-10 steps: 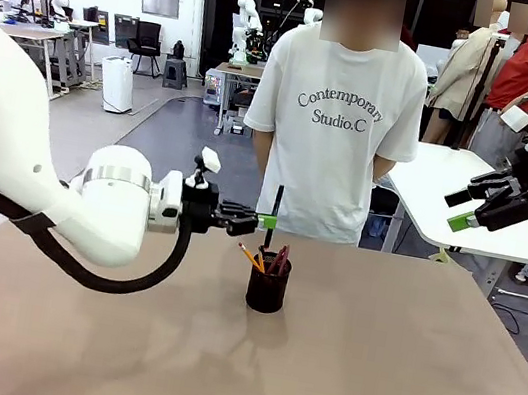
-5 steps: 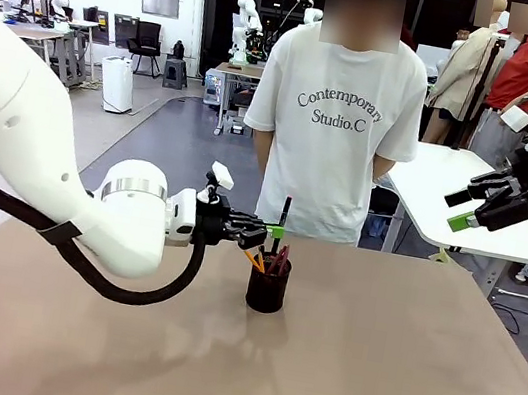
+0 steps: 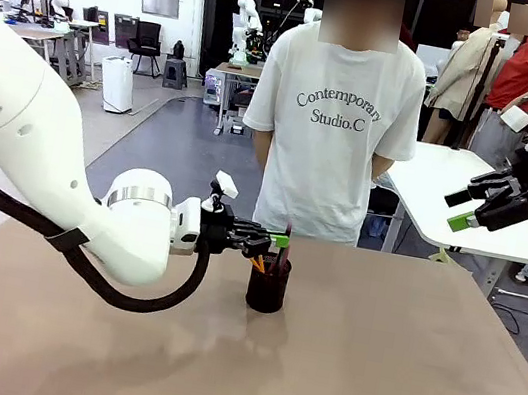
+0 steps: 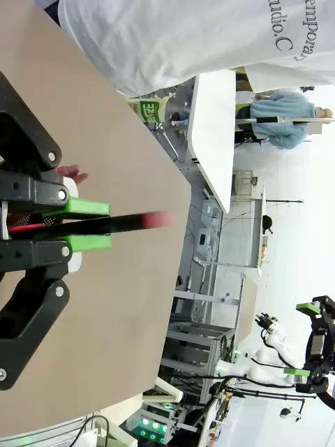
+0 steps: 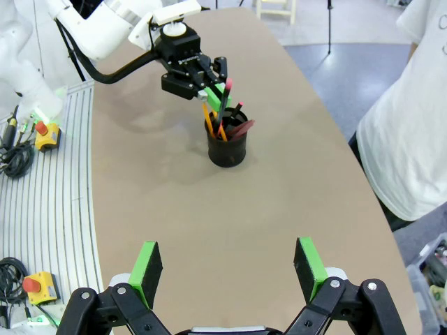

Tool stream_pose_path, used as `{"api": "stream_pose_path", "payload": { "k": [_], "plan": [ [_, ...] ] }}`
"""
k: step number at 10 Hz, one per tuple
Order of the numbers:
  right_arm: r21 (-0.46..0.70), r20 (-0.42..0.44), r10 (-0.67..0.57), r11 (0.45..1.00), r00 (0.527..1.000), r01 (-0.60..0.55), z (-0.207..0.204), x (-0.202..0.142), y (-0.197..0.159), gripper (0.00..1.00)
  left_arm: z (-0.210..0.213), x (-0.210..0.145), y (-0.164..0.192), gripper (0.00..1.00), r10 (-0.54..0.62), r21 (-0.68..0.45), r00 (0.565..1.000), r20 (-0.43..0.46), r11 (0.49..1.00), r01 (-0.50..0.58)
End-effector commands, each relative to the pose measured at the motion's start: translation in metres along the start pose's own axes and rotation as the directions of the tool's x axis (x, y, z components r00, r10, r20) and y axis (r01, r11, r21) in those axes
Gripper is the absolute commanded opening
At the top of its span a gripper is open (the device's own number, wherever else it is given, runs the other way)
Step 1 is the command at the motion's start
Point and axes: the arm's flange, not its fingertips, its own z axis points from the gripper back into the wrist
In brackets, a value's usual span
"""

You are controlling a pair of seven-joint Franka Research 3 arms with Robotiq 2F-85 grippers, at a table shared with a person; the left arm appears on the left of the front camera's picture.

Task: Place the pens into the pen holder.
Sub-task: Pick up a writing instrument from the table and place it into the Pen holder.

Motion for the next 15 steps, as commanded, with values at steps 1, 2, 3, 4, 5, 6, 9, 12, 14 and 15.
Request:
{"api": "stream_pose_path", "payload": {
  "k": [1,2,3,4,5,6,9,12,14,15],
  "plan": [
    [-0.012,-0.007,0.007,1.0,1.0,-0.007,-0.001,0.002,0.0,1.0,-0.001,0.001,0.002,0.57,-0.025,0.02,0.999,0.034,1.0,0.024],
    [-0.012,-0.007,0.007,1.0,1.0,-0.007,-0.001,0.002,0.0,1.0,0.001,0.003,0.003,0.76,-0.027,0.026,0.999,0.034,0.999,0.026],
    [-0.012,-0.007,0.007,1.0,1.0,-0.007,-0.001,0.002,0.0,1.0,0.003,0.006,0.003,0.96,-0.031,0.032,0.999,0.029,0.999,0.03],
    [-0.012,-0.007,0.007,1.0,1.0,-0.007,-0.001,0.002,0.0,1.0,0.006,0.01,0.006,1.0,-0.04,0.04,0.999,0.017,0.998,0.039],
    [-0.012,-0.007,0.007,1.0,1.0,-0.007,-0.001,0.002,0.0,1.0,0.008,0.016,0.008,1.0,-0.047,0.043,0.999,-0.002,0.998,0.047],
    [-0.012,-0.007,0.007,1.0,1.0,-0.007,-0.001,0.002,0.0,1.0,0.012,0.024,0.011,1.0,-0.048,0.042,0.998,-0.04,0.998,0.05],
    [-0.012,-0.007,0.007,1.0,1.0,-0.007,-0.001,0.002,0.0,1.0,0.022,0.052,0.016,1.0,-0.067,0.028,0.99,-0.12,0.997,0.071],
    [-0.012,-0.007,0.007,1.0,1.0,-0.007,-0.001,0.002,0.0,1.0,0.042,0.087,0.016,1.0,-0.053,-0.064,0.961,-0.272,0.997,0.037],
    [-0.012,-0.007,0.007,1.0,1.0,-0.007,-0.001,0.002,0.0,1.0,0.06,0.108,0.02,1.0,-0.092,-0.116,0.881,-0.463,0.992,0.043],
    [-0.012,-0.007,0.007,1.0,1.0,-0.007,-0.001,0.002,0.0,1.0,0.068,0.124,0.014,1.0,-0.101,-0.131,0.832,-0.546,0.991,0.034]
  ]
}}
